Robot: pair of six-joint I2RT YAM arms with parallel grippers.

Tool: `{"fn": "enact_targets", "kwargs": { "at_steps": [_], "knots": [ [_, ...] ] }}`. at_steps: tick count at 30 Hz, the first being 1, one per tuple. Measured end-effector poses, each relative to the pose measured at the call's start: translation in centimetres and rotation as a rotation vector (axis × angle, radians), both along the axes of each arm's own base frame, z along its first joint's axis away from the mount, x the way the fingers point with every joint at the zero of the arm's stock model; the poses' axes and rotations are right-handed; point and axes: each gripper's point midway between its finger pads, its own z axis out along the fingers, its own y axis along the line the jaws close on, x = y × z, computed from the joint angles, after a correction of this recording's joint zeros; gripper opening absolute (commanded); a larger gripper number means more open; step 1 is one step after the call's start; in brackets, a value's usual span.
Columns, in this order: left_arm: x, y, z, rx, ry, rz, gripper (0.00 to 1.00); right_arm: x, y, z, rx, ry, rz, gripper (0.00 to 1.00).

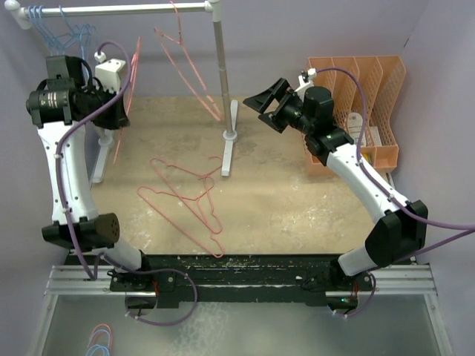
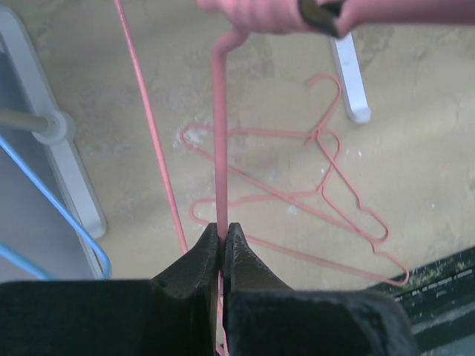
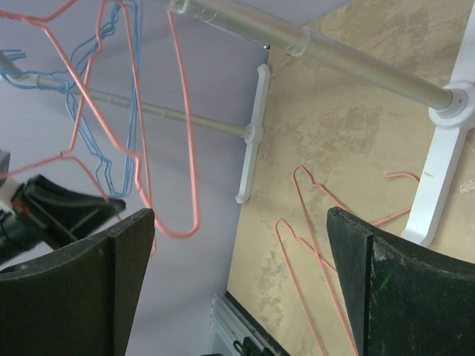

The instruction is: Organize the hangers

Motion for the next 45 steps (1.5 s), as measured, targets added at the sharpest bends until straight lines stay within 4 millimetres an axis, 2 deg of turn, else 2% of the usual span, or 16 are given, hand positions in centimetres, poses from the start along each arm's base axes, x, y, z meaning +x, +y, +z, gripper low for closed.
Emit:
{"fn": "enact_targets", "kwargs": {
  "at_steps": [4,10,15,19,25,33,40,45],
  "knots": [
    [3.1,0.8,0.8,-0.021,-0.013,0.029,0.0,-0.1,-0.1,-0.1,-0.004,0.005,0.007,1.0],
    [5.2,0.9,1.6,-0.056,-0.039,0.055,0.0,-0.1,-0.2,-0.4,-0.015,0.01,0.011,1.0],
    [6.5,0.5,4.4,-0.099,-0.134,0.066,0.0,-0.6,0.5,-0.2,-0.006,-0.012,0.073,1.0],
    [7.8,0.3,6.2,-0.122,-0.207,0.066,0.0,0.0,1.3,-1.8,-0.022,-0.001,0.116,1.0],
    [10.0,0.4,5.3,-0.157,-0.198,0.078,0.0,0.3,1.8,-4.1,-0.041,0.035,0.143,1.0],
    [13.0,1.2,4.1,-0.159,-0.202,0.103,0.0,0.1,2.0,-3.8,-0.038,0.016,0.16,1.0],
    [14.3,1.5,5.3,-0.154,-0.274,0.108,0.0,0.0,2.1,-3.8,-0.036,0.011,0.169,1.0],
    [14.9,2.1,6.5,-0.134,-0.324,0.134,0.0,-0.1,2.1,-4.5,-0.039,0.023,0.173,1.0]
  ]
}}
